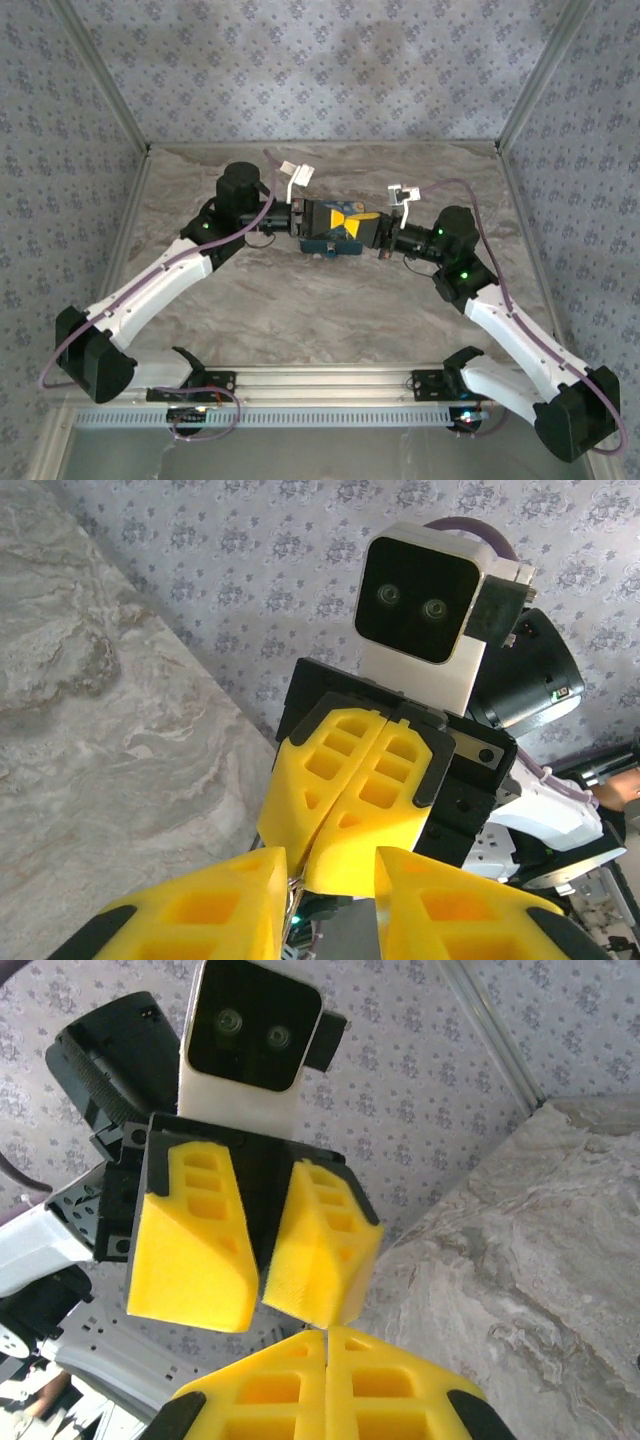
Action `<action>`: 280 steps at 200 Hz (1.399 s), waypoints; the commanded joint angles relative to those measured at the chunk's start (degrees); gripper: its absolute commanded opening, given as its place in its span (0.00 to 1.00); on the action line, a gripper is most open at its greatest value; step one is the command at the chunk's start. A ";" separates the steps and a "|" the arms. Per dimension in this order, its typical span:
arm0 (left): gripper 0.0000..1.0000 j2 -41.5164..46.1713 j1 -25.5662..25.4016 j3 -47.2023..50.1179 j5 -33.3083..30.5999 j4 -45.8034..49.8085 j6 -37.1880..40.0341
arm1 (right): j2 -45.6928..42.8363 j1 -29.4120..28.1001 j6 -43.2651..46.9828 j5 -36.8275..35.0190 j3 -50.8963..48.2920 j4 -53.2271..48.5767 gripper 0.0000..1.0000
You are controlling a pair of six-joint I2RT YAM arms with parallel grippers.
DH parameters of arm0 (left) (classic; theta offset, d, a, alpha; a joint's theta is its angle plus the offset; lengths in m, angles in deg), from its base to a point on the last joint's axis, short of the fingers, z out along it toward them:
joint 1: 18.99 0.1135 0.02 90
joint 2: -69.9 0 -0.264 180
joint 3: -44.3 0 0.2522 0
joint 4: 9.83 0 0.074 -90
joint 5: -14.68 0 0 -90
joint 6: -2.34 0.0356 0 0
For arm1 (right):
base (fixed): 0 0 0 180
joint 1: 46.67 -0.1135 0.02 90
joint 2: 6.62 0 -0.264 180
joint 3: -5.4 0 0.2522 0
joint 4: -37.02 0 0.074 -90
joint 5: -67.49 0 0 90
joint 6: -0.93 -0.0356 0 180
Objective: Unlock the padlock with the key
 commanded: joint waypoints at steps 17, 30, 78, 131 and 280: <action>0.21 0.08 -0.53 -0.30 2.00 -3.08 -0.47 | -0.26 -0.22 -1.66 -2.89 -0.90 4.16 0.00; 0.21 0.18 -0.54 -0.25 1.83 -2.58 -0.08 | -0.18 -0.20 -2.20 -2.90 -1.13 5.28 0.00; 0.30 -0.31 -0.53 -0.39 1.54 -1.65 0.46 | -0.80 0.12 -2.84 -3.08 -1.36 6.37 0.00; 0.48 -1.04 -0.44 -1.01 0.68 0.26 1.36 | -1.32 0.43 -2.66 -2.80 -1.52 6.02 0.00; 0.45 -0.57 -0.62 -0.50 0.73 -0.52 0.64 | -1.24 0.81 -4.65 -3.51 -3.27 10.14 0.00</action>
